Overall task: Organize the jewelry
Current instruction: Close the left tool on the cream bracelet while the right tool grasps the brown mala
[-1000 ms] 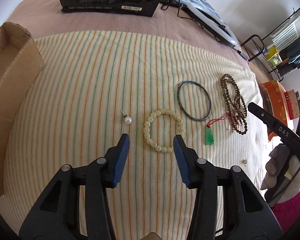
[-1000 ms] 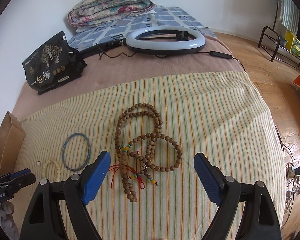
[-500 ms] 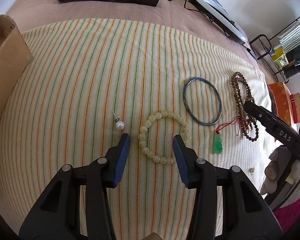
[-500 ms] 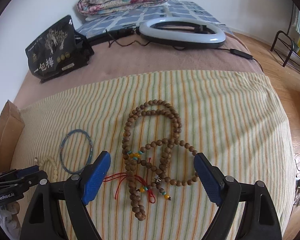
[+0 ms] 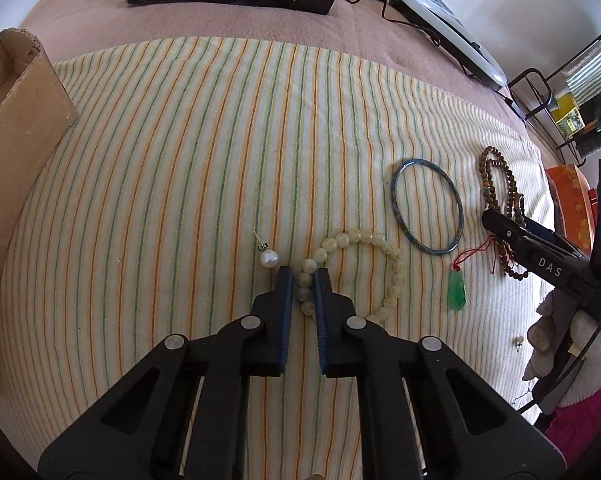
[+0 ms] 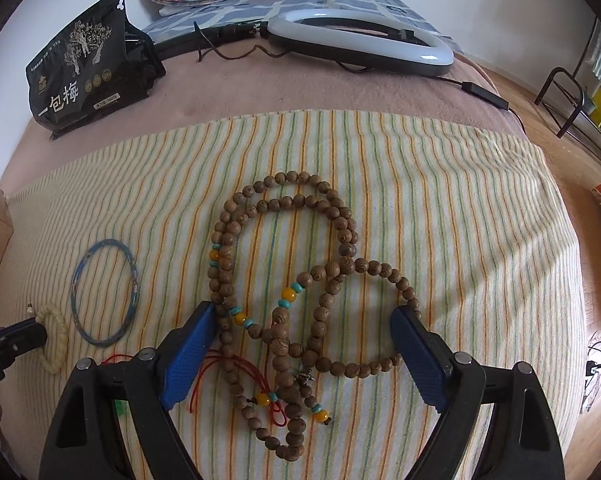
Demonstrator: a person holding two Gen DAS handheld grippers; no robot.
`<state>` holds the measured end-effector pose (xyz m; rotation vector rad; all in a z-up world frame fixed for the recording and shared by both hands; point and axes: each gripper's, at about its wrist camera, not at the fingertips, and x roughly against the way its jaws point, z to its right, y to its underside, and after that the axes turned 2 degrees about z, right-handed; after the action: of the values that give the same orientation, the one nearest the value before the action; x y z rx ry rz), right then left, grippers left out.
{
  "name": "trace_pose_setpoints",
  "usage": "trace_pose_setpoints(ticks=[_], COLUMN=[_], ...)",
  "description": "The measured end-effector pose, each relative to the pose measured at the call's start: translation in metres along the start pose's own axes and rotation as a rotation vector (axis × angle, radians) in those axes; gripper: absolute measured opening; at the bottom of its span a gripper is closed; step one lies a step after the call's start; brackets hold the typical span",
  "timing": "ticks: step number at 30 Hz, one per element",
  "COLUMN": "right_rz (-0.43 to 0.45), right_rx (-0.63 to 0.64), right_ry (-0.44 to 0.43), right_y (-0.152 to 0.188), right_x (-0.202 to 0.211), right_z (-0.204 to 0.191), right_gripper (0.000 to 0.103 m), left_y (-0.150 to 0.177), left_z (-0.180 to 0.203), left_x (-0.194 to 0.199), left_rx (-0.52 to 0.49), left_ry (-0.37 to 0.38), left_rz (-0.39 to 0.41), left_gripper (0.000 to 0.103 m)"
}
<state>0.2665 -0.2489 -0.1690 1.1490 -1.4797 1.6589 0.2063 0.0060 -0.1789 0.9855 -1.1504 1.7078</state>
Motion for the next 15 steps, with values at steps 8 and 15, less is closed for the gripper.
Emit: trace_pose_setpoints(ticks=[8, 15], right_rz=[0.032, 0.068], right_rx=[-0.006, -0.028], right_ry=[-0.005, -0.016], right_y=[0.003, 0.003], right_x=[0.008, 0.019], right_z=[0.012, 0.017], right_gripper=[0.020, 0.011], left_y=[0.002, 0.001], left_z=[-0.005, -0.006], left_x=[0.004, 0.020], left_rx=[0.011, 0.033], left_ry=[0.020, 0.084], left_rz=[0.003, 0.025], left_gripper=[0.007, 0.005])
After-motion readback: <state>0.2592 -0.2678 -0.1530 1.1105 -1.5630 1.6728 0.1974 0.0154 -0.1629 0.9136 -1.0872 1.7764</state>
